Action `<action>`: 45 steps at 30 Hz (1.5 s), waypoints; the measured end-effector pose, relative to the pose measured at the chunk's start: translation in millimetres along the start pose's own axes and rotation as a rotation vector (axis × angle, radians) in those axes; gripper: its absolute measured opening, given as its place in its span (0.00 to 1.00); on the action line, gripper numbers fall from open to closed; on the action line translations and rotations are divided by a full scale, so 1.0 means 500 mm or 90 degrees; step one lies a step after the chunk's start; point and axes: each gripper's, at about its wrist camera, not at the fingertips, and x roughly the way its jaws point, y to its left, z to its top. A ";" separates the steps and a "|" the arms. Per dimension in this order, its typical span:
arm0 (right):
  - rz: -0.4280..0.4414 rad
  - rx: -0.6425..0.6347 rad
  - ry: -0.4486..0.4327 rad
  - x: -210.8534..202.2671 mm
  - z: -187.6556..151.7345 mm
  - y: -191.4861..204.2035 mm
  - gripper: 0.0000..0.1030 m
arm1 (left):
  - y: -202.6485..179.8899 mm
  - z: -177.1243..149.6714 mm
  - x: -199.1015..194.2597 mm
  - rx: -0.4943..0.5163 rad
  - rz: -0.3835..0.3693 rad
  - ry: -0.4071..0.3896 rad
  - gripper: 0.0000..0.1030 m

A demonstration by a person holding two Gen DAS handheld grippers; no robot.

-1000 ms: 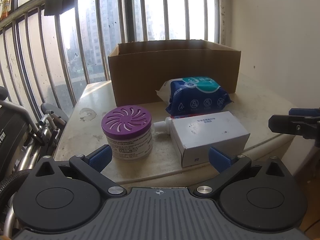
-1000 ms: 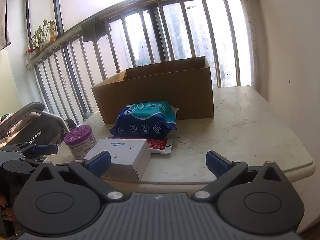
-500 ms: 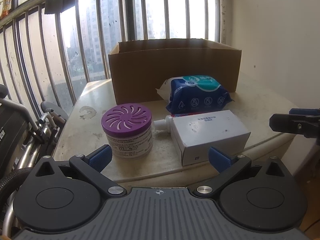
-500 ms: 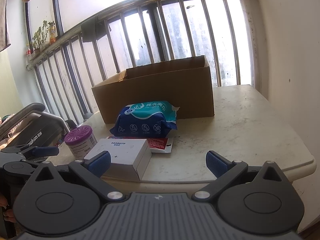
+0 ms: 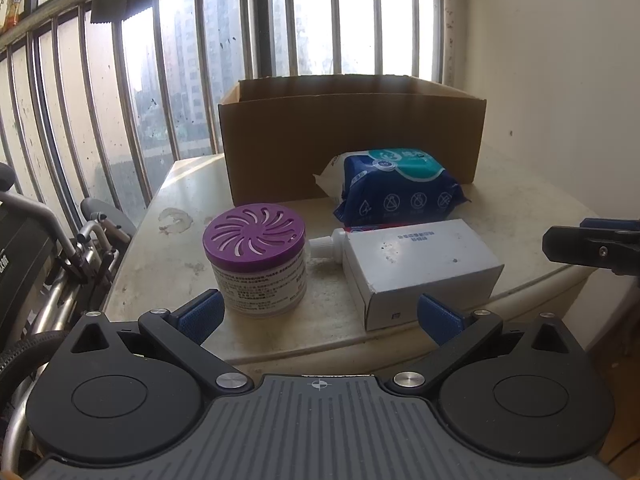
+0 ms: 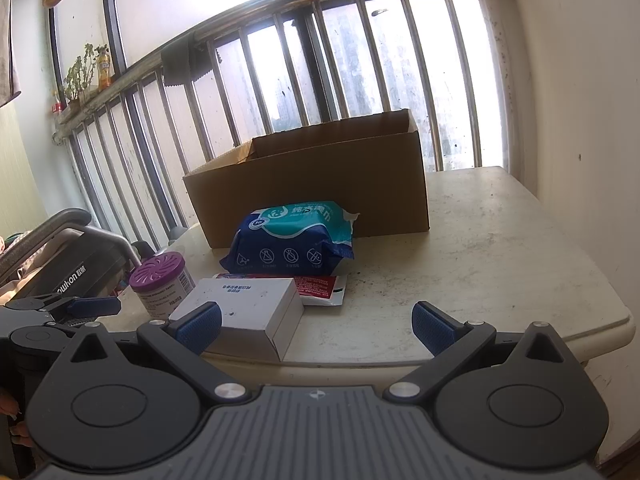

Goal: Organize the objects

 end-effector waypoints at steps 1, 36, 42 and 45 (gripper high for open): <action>0.001 0.000 -0.001 0.000 0.001 0.001 1.00 | 0.002 0.001 -0.002 0.000 0.001 -0.002 1.00; 0.234 -0.190 0.138 0.259 0.131 0.201 0.79 | 0.141 -0.027 0.089 -0.059 -0.073 -0.084 0.64; 0.275 -0.213 0.176 0.293 0.110 0.243 0.91 | 0.149 -0.034 0.083 -0.051 -0.085 -0.088 0.64; 0.282 -0.231 0.199 0.313 0.100 0.260 0.90 | 0.153 -0.038 0.083 -0.057 -0.089 -0.093 0.64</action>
